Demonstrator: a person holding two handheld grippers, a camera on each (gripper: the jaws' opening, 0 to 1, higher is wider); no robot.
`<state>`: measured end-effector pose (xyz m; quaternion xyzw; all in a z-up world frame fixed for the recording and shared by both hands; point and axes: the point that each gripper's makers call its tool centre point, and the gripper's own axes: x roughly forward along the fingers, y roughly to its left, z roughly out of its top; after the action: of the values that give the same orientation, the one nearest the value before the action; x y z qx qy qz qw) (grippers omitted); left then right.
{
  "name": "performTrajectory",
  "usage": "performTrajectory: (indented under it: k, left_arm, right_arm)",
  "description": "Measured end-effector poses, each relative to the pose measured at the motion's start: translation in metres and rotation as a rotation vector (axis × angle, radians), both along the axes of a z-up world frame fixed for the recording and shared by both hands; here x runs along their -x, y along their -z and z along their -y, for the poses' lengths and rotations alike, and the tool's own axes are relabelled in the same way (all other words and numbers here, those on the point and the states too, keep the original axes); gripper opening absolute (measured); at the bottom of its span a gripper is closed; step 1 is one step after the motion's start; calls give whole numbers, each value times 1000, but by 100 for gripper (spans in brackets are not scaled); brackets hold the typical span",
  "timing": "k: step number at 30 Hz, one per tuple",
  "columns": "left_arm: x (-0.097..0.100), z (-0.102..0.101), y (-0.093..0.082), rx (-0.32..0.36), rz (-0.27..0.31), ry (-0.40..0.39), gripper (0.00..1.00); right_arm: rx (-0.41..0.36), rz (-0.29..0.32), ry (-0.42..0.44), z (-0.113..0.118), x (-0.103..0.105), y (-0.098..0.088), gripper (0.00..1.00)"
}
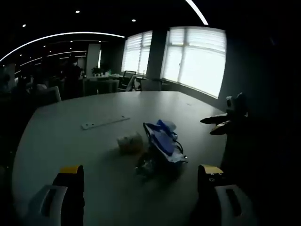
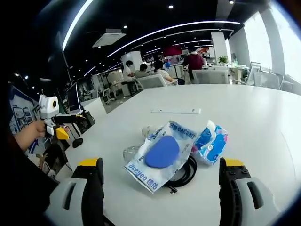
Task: Arrange the tabletop items into an orderly group along one side of the table until the central work area is clear of visible clutter.
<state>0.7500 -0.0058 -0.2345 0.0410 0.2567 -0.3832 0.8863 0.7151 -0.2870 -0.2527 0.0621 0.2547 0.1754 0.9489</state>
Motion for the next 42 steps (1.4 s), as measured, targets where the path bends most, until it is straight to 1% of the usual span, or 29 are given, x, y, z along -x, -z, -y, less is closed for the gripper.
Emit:
performTrajectory:
  k: [8, 14, 17, 22, 25, 42]
  left_arm:
    - [-1, 3, 1, 0, -2, 4, 100]
    - [-2, 3, 3, -8, -1, 1, 100]
    - [-2, 3, 4, -1, -1, -1, 100]
    - [0, 3, 7, -2, -9, 1, 100]
    - [1, 4, 6, 3, -9, 0, 100]
    - [0, 5, 6, 1, -9, 5, 100]
  right_arm:
    - [-3, -5, 0, 1, 1, 3, 100]
    - [-1, 1, 2, 2, 0, 2, 100]
    - [-4, 3, 0, 2, -2, 0, 100]
    - [25, 6, -12, 2, -1, 0, 100]
    - [23, -1, -16, 1, 0, 1, 100]
    - [19, -5, 4, 6, 3, 2, 100]
